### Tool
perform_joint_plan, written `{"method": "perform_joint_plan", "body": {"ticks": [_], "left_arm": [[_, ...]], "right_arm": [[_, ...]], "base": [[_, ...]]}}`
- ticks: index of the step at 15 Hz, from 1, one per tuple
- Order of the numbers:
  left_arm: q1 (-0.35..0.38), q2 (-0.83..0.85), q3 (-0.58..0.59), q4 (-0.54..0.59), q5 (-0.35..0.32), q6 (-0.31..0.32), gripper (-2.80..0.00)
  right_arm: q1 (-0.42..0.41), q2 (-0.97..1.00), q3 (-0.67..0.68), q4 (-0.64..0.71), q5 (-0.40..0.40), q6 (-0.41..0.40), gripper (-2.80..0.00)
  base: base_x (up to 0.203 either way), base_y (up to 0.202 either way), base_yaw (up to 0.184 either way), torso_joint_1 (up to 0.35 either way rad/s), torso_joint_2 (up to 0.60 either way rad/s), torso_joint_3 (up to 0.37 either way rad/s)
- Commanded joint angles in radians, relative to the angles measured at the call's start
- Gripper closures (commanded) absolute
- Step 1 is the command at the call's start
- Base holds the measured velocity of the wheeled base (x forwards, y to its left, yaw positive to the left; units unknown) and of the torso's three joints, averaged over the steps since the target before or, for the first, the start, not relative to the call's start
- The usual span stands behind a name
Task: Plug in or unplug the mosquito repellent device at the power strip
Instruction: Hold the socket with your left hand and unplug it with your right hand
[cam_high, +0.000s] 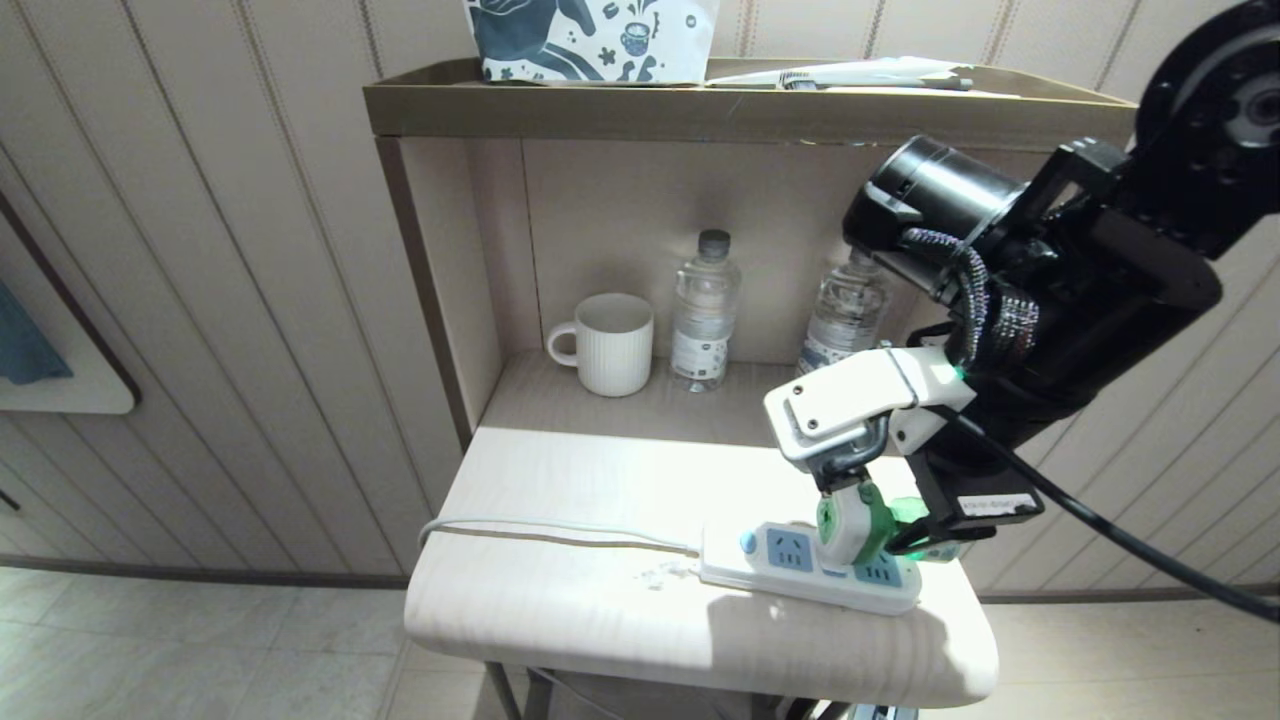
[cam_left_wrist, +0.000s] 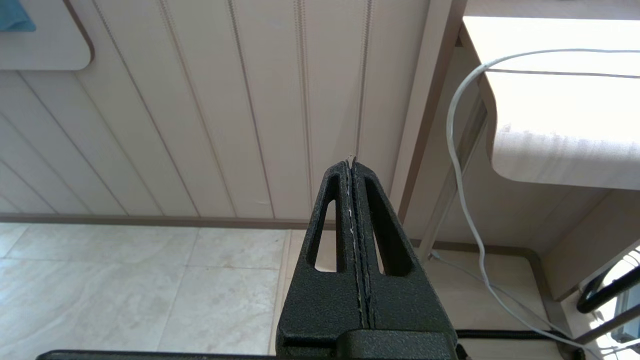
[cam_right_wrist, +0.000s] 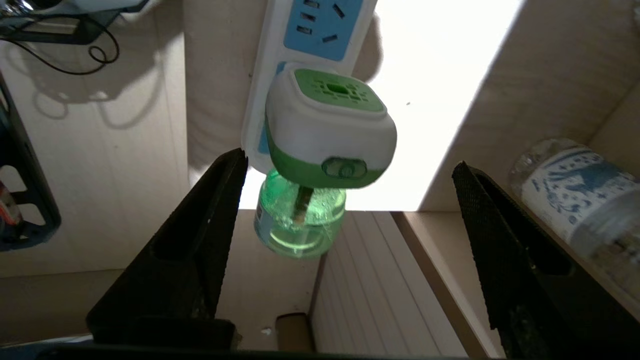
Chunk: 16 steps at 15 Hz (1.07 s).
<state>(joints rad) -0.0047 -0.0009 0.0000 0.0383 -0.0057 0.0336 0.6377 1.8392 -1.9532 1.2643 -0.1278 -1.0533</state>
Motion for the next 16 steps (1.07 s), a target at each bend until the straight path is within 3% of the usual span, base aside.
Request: {"method": "perform_joint_plan", "body": {"ticks": [1,6,16], "left_arm": [[0.0,0.001,0.0,0.0,0.0,0.0,0.0],[0.0,0.001,0.0,0.0,0.0,0.0,0.0],[0.0,0.001,0.0,0.0,0.0,0.0,0.0]], "right_arm": [[-0.001,0.032,0.0,0.01,0.016,0.001,-2.8],[-0.04,0.064,0.002,0.009,0.098,0.044,-2.8],[-0.07,0.147,0.0,-0.02,0.111,0.052,-2.8]], "base": [[0.0,0.0,0.0,0.0,0.0,0.0],[0.0,0.0,0.0,0.0,0.0,0.0],[0.0,0.0,0.0,0.0,0.0,0.0]]}}
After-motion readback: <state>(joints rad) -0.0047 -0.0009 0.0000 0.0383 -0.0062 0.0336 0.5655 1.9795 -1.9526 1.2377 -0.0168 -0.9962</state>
